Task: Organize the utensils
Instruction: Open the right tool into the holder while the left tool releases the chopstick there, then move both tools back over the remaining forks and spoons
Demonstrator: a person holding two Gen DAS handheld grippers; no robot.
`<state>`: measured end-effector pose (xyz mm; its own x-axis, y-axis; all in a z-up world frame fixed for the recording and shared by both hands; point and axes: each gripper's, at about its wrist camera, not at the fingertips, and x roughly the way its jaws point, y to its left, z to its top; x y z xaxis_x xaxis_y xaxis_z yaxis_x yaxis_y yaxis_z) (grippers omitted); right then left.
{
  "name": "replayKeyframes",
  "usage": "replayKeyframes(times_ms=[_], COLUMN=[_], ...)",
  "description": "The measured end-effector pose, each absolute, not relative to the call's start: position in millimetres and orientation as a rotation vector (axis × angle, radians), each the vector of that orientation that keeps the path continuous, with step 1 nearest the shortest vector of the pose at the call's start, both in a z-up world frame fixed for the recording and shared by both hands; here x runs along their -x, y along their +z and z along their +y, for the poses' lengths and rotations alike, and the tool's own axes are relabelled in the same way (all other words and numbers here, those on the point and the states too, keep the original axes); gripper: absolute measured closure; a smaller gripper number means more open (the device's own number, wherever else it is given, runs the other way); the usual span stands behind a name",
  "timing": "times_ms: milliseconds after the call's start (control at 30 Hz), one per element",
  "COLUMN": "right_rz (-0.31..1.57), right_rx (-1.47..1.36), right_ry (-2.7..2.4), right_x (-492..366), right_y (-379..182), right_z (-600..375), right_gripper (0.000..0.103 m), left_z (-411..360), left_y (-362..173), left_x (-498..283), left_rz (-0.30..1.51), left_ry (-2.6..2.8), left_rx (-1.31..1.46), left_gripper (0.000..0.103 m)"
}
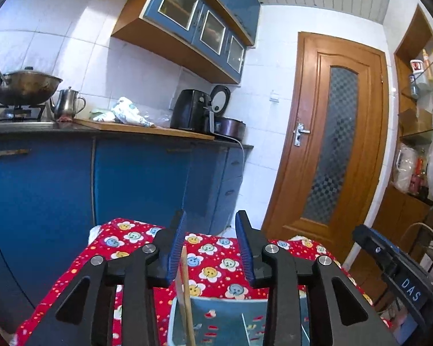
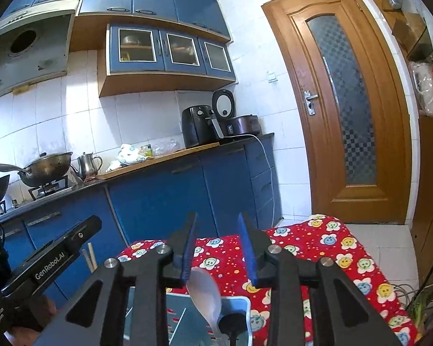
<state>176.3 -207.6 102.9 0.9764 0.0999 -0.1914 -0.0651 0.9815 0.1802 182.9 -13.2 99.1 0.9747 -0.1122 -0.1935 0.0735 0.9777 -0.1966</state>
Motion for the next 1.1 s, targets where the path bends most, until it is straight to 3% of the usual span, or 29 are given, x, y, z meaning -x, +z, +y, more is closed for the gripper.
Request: replayKeyframes(times_ms=[400, 567, 1100], right_rz=[0.263, 0.278, 0.433], right_rx=[-0.169, -0.178, -0.132], right_ry=[0.111, 0.145, 0.140], right_x=[-122, -97, -31], right_y=[122, 122, 90], right_z=[-205, -205, -197], right_gripper=[0.064, 0.056, 0.051], left_z=[-3, 4, 2], left_y=[117, 115, 69], left_x=[-132, -108, -56], left_rz=[0.296, 0.339, 0.595], left_ry=[-0.095, -0.122, -0.178], left_rx=[0.184, 0.205, 0.139], left_gripper=[0.066, 0.066, 0.063])
